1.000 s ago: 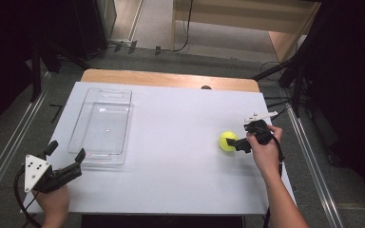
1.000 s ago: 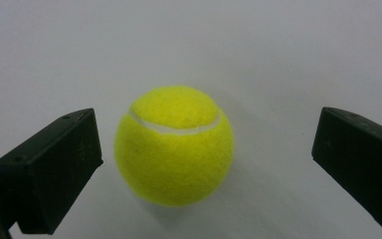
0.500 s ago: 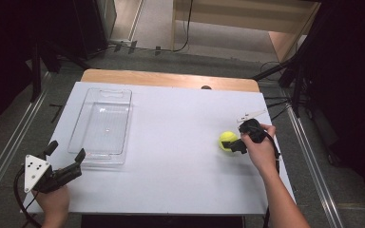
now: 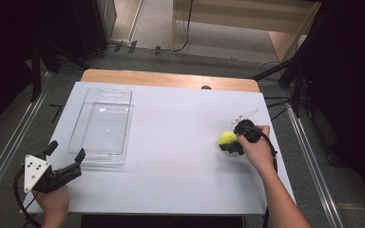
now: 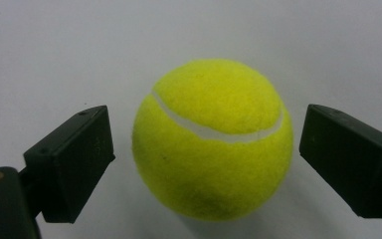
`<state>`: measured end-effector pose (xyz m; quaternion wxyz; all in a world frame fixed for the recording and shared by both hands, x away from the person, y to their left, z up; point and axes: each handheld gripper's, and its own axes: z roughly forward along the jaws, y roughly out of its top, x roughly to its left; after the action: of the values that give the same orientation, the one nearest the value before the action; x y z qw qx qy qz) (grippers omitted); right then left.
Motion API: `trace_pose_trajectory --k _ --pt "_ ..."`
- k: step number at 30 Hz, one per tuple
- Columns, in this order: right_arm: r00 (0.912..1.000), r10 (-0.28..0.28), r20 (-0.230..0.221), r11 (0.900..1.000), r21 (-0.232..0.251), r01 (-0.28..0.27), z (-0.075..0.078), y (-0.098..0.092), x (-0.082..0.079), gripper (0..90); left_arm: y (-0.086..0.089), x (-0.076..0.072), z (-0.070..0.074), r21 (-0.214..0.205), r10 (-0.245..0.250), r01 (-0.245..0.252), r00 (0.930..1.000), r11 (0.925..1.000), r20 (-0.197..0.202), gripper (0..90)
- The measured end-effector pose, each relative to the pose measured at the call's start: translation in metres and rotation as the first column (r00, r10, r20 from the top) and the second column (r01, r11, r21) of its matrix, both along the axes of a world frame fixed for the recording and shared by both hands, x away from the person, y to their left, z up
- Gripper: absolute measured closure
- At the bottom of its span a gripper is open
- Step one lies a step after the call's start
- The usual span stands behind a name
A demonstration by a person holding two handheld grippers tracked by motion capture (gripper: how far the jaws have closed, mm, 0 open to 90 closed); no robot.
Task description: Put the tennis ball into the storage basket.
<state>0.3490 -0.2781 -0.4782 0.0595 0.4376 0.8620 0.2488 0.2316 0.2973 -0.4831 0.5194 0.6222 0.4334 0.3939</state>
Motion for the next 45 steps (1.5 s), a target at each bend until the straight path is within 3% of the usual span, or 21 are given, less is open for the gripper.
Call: trace_pose_trajectory --k 20,21,28,31,45 --pt "0.9975 0.030 -0.064 0.9992 -0.024 -0.032 -0.010 0.006 0.006 6.1 0.000 0.000 0.000 -0.002 0.000 0.000 1.0000 1.0000 0.003 11.3" --pt "0.9978 0.036 -0.056 0.9989 -0.029 -0.037 -0.010 0.006 0.006 13.8 0.000 0.000 0.000 -0.003 0.000 0.000 1.0000 1.0000 0.004 11.3" --pt "0.9974 0.038 -0.061 0.9989 -0.026 -0.040 -0.010 0.006 0.007 14.1 0.000 0.000 0.000 -0.003 -0.001 0.001 1.0000 1.0000 0.004 11.3" --pt "0.9987 0.022 -0.046 0.9992 -0.034 -0.023 -0.010 0.005 0.007 21.7 0.000 0.000 0.000 -0.003 0.000 0.000 1.0000 1.0000 0.005 11.3" --pt "0.9990 0.024 -0.037 0.9995 -0.020 -0.025 -0.006 0.005 0.007 23.6 0.000 0.000 0.000 0.002 0.001 -0.001 1.0000 1.0000 0.002 11.3"
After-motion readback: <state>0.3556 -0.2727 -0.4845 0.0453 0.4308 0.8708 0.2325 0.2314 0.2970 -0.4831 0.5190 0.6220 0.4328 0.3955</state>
